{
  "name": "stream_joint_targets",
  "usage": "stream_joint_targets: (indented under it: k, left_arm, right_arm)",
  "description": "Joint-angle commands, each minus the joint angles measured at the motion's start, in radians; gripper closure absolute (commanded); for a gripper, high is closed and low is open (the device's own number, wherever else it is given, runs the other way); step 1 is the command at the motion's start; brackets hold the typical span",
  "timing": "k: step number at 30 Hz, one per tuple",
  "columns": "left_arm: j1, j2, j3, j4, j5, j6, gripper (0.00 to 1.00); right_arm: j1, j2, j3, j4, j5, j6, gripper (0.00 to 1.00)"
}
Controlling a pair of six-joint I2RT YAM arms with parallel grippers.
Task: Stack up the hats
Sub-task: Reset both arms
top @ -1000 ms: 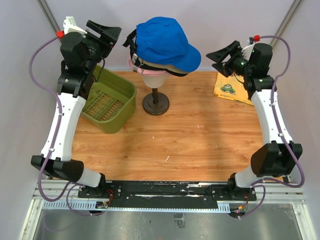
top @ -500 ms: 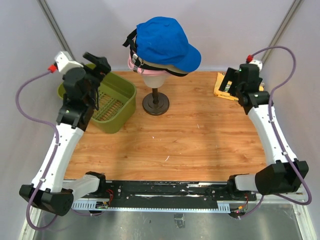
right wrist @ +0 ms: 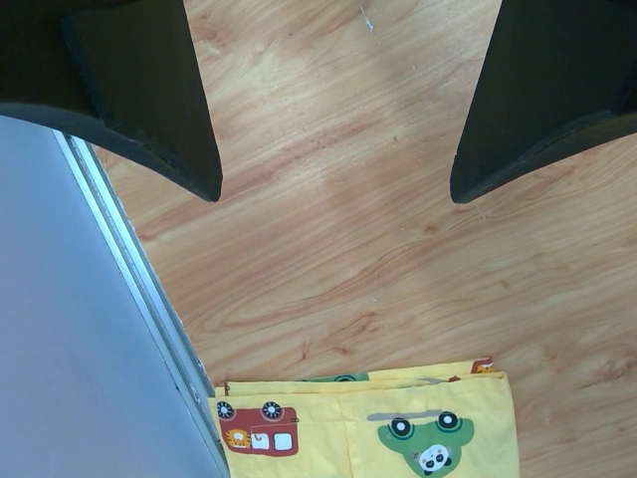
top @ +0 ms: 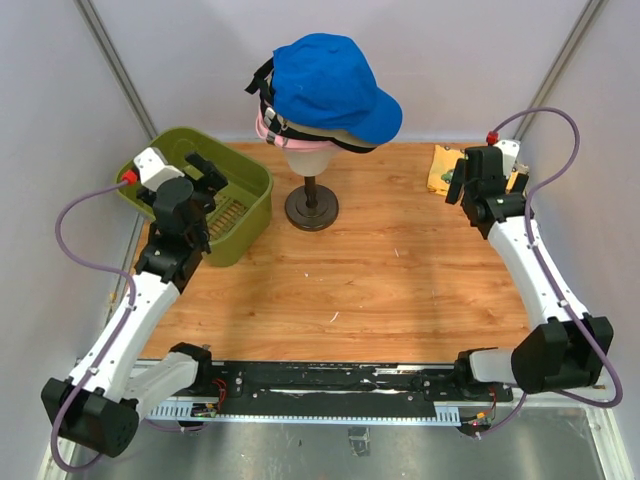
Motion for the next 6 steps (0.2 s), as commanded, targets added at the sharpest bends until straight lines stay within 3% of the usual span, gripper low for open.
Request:
stream_joint_targets:
  k: [1, 6]
  left_arm:
    - [-0.006, -0.046, -0.034, 0.086, -0.045, 0.059, 0.00]
    - [-0.006, -0.078, -0.082, 0.106, -0.033, 0.071, 0.00]
  right_arm:
    - [0.004, -0.041, -0.053, 0.063, 0.021, 0.009, 0.02]
    - [0.004, -0.069, -0.100, 0.076, 0.020, 0.021, 0.02]
